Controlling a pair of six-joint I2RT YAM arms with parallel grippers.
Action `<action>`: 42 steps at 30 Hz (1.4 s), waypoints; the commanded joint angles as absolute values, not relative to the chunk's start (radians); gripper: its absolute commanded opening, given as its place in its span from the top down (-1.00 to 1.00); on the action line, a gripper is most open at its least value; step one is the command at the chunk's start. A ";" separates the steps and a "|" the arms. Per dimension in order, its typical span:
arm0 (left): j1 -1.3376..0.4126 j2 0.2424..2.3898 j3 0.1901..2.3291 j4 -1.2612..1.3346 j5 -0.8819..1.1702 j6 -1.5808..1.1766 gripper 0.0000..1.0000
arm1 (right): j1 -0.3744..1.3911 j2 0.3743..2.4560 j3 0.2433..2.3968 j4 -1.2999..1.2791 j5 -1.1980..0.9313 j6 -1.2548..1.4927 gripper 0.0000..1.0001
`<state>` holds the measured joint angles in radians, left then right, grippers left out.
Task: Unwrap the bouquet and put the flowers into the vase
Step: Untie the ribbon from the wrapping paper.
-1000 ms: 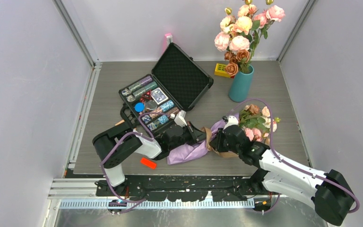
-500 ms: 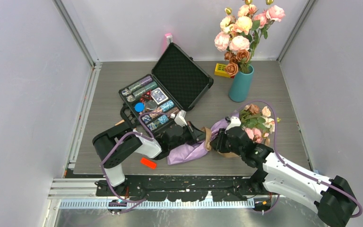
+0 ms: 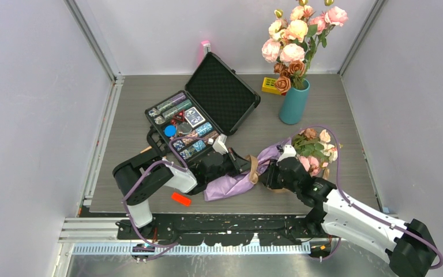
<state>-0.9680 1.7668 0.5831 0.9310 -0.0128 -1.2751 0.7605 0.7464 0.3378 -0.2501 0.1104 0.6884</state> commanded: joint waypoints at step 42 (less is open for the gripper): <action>-0.960 1.744 0.608 0.962 -0.005 -1.267 1.00 | 0.899 0.855 0.289 0.027 0.363 0.698 0.56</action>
<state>-0.9665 1.7668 0.5831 0.9302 -0.0132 -1.2755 0.8948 0.8368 0.2913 -0.0837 0.2924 0.7052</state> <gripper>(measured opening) 0.010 0.212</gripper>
